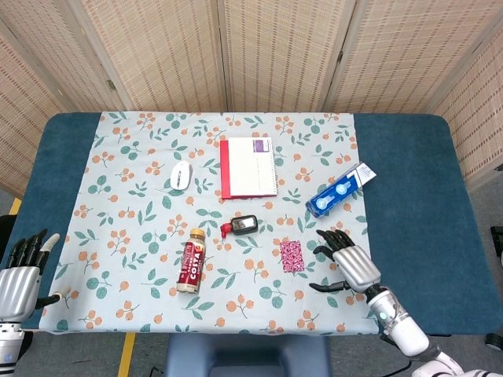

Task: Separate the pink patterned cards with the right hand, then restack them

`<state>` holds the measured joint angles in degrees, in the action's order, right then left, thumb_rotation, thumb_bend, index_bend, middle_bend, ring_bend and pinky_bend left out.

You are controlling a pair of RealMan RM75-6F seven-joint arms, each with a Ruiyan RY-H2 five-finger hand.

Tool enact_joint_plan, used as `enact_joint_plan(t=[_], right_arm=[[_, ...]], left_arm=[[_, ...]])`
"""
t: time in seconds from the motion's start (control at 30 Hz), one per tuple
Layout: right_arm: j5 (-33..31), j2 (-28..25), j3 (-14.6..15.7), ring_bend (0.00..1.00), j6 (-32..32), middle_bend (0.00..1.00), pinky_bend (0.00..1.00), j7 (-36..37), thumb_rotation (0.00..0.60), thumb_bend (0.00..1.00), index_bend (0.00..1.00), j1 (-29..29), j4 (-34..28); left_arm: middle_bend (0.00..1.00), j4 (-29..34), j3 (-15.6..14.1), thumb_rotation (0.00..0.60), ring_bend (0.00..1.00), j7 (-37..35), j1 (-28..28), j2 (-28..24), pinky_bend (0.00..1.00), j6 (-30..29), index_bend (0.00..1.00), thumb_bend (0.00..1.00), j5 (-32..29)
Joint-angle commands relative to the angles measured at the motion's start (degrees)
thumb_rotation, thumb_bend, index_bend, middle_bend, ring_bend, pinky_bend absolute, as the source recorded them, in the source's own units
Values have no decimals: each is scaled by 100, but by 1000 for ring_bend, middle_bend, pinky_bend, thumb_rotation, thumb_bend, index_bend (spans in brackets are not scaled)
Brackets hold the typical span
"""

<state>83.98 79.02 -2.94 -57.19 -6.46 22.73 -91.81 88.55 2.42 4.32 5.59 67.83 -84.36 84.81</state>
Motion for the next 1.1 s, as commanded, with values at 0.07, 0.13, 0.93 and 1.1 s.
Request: enact_joint_plan(t=[0.07,0.13,0.93,1.1], right_arm=[[-132,245,23,0,240,74,0,-230,188,183,283,185,207],[-182,378,23,0,323,74,0,-282,188,183,283,259,328],[-497,1304,-33,0,674,74,0,-700,183,183,283,852,1150],[-514,1307,14,0,652,74,0,-732,183,182,283,874,1177]], left_arm=[[8,-17,-12,600,61,-15,2,3,0,11,117,222,10],[8,-18,-17,600,62,-34,1,3,0,14,117,222,15],[8,-115,-64,600,71,-272,-2,-23,0,65,117,222,48],[8,-129,-63,600,74,-306,-1,-24,0,78,117,222,35]])
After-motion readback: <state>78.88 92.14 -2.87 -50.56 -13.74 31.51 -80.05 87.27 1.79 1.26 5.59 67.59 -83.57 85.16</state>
